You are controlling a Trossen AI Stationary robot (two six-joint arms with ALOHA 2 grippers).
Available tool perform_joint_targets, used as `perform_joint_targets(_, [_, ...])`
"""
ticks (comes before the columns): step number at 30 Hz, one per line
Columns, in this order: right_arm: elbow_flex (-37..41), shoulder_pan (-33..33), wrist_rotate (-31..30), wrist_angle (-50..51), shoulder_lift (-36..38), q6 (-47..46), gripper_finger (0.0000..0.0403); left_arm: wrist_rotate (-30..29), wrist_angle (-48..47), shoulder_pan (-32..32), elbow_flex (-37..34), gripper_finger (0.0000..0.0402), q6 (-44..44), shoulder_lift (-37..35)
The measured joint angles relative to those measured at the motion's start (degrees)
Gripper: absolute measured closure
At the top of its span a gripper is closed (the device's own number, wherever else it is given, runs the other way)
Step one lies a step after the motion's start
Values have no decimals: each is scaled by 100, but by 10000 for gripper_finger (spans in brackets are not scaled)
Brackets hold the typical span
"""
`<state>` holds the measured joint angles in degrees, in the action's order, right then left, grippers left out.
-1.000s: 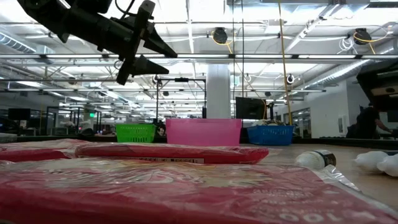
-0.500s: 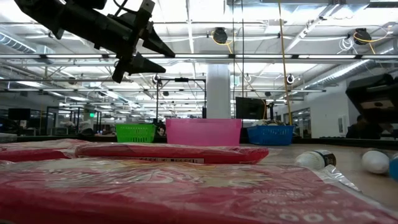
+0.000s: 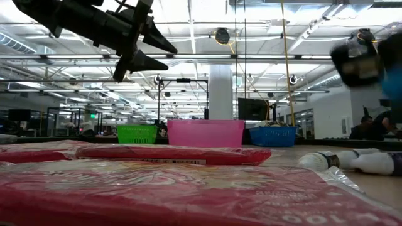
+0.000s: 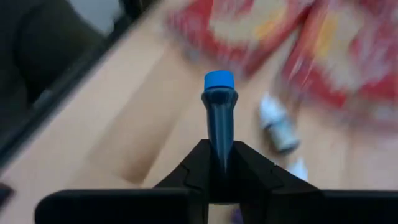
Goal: Pick & Place Food Item
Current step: Put the blue food coloring bottle into the green bin
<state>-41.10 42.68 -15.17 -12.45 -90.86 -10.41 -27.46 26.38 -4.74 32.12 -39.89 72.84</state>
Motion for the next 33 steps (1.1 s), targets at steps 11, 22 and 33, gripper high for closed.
perform_joint_targets(11, [-4, -760, -2739, 759, 1211, 2514, 357, 102, 1373, 77, 0, 188, -74, 812])
perform_joint_targets(22, [2, -3020, -2971, 433, 1131, 4037, 359, 2178, 1786, 769, 1343, 137, 822, 2639])
perform_joint_targets(33, [5, -3357, -2619, -726, 1131, 5051, 359, 1941, 798, 898, 2533, 72, 1544, 3171])
